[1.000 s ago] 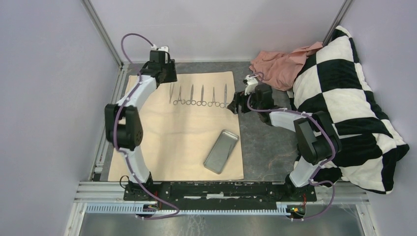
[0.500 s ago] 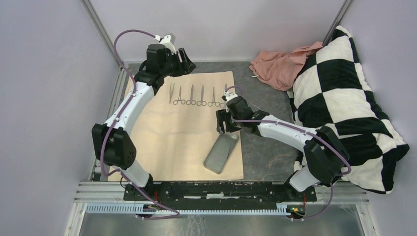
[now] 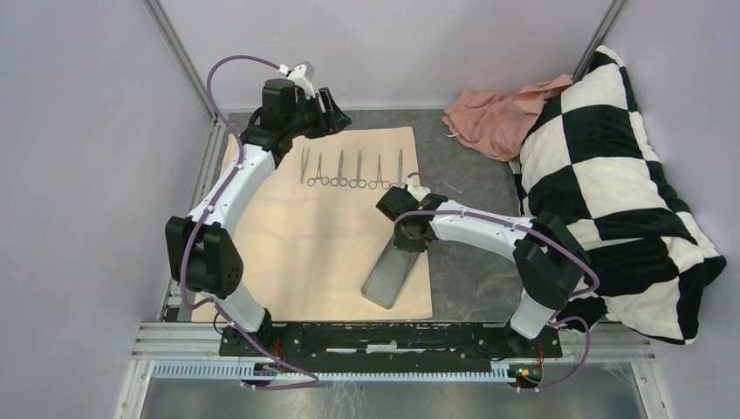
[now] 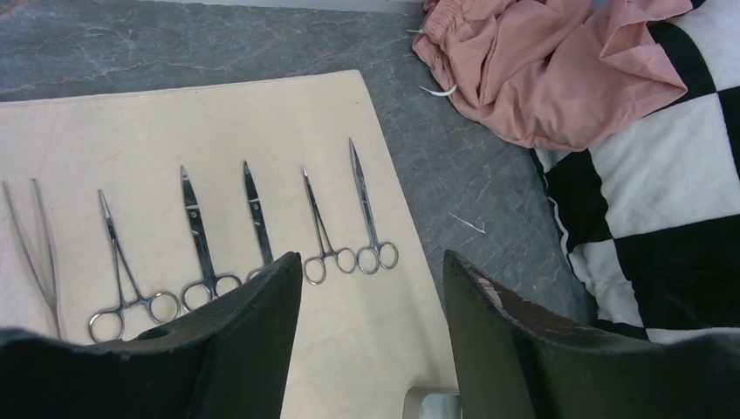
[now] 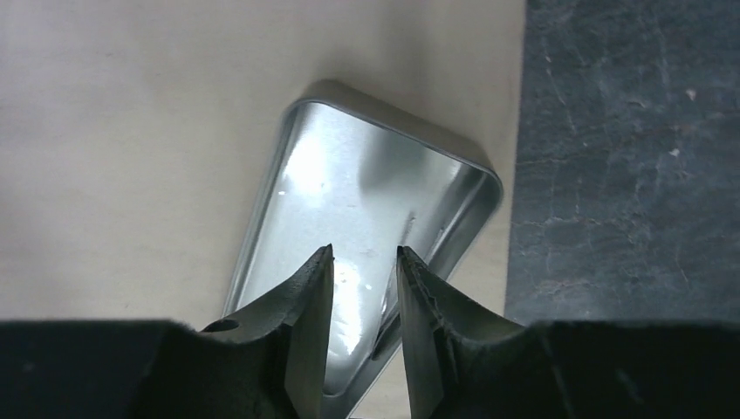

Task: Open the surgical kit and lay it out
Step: Pick up the medical item from the container.

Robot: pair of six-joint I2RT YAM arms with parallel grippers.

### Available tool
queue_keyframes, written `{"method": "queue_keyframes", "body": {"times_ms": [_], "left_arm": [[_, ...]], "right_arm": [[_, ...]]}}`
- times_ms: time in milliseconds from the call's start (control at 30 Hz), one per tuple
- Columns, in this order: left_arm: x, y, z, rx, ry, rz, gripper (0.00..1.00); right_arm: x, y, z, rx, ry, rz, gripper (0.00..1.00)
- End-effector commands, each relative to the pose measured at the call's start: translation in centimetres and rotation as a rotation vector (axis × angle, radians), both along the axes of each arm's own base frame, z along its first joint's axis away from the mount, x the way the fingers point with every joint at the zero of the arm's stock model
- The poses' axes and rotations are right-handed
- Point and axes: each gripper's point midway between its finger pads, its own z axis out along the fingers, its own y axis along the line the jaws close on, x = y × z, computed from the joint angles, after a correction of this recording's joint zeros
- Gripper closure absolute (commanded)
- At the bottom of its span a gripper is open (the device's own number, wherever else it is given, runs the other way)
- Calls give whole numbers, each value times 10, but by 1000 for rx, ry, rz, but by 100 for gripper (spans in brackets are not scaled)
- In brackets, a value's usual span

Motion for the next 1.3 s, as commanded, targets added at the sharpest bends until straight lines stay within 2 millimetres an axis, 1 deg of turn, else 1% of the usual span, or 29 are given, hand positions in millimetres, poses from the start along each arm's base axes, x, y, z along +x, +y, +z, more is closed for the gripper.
{"method": "queue_keyframes", "body": {"times_ms": [0, 133, 367, 500, 567, 633, 733, 900, 1000, 1067, 1233, 1267], "left_arm": [[0, -10, 19, -68, -12, -27, 34], [-2, -9, 25, -66, -28, -26, 34], [-2, -8, 25, -62, -30, -22, 34], [-2, -8, 27, -66, -31, -24, 34], [-2, -7, 28, -73, -29, -28, 34], [-2, -5, 29, -75, -31, -24, 34], [-2, -4, 30, -77, -33, -22, 34], [-2, 1, 35, -70, -49, -16, 33], [-2, 4, 37, -58, -62, -12, 33], [-2, 5, 38, -49, -71, -10, 33], [-4, 1, 34, -55, -63, -34, 33], [-4, 1, 34, -57, -66, -36, 33]], "right_arm": [[-6, -25, -9, -117, 29, -162, 62], [-6, -33, -15, -166, 33, -212, 62], [-11, -23, -33, -152, 92, -234, 63], [-16, -17, -45, -100, 103, -243, 64], [-17, -14, -49, -74, 104, -250, 66], [-16, -13, -50, -60, 94, -260, 73], [-12, -9, -44, -30, 57, -265, 81], [-4, 0, -26, 31, -14, -259, 100], [-3, -1, -17, 54, -47, -241, 100], [-2, 0, -8, 94, -79, -215, 100], [-1, 4, 14, 258, -201, -144, 100], [0, 4, 21, 297, -237, -131, 100]]}}
